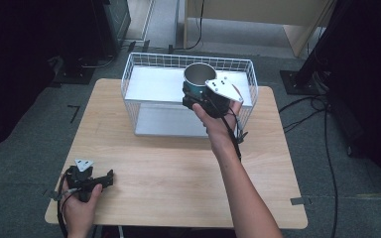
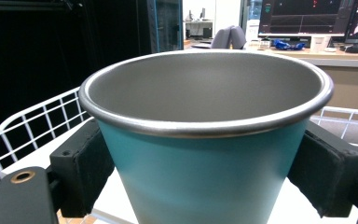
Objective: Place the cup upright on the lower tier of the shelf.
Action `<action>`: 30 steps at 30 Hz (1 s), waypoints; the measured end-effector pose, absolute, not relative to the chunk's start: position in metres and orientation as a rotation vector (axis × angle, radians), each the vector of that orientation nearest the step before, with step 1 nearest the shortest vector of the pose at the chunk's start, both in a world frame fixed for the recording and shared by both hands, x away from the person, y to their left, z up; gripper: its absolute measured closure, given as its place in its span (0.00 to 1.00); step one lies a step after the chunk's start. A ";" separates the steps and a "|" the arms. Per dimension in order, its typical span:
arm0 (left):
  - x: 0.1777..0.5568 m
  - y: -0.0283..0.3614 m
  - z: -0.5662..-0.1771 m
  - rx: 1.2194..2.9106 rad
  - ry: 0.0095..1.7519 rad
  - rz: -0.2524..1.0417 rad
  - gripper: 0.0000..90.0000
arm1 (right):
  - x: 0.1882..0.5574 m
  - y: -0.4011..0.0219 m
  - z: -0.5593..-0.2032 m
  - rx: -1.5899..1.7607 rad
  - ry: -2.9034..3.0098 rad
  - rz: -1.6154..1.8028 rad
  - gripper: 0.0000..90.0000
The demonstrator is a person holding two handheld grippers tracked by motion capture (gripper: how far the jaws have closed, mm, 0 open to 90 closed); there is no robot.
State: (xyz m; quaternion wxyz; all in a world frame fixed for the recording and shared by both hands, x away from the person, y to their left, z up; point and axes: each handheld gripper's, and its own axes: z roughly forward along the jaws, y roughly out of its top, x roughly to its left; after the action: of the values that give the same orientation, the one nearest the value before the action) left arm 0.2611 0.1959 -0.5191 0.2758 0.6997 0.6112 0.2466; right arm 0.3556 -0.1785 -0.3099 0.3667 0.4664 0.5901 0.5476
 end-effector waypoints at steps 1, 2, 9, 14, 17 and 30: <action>0.261 0.196 -0.519 1.880 1.642 0.663 0.00 | 0.356 -0.179 -0.310 1.199 1.516 1.407 0.16; 0.261 0.196 -0.519 1.883 1.641 0.662 0.00 | 0.359 -0.179 -0.309 1.198 1.514 1.402 0.16; 0.261 0.196 -0.519 1.885 1.637 0.663 0.00 | 0.370 -0.179 -0.311 1.218 1.511 1.382 0.16; 0.261 0.196 -0.519 1.887 1.635 0.662 0.00 | 0.382 -0.176 -0.314 1.233 1.510 1.366 0.16; 0.261 0.196 -0.519 1.891 1.633 0.662 0.00 | 0.385 -0.174 -0.315 1.227 1.519 1.352 0.16; 0.261 0.196 -0.519 1.894 1.626 0.659 0.00 | 0.406 -0.176 -0.316 1.267 1.486 1.358 0.16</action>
State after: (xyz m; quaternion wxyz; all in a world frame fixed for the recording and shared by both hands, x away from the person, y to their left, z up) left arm 0.2610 0.1955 -0.5191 0.2763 0.7050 0.6054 0.2452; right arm 0.4061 -0.1760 -0.3160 0.3724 0.4945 0.5797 0.5297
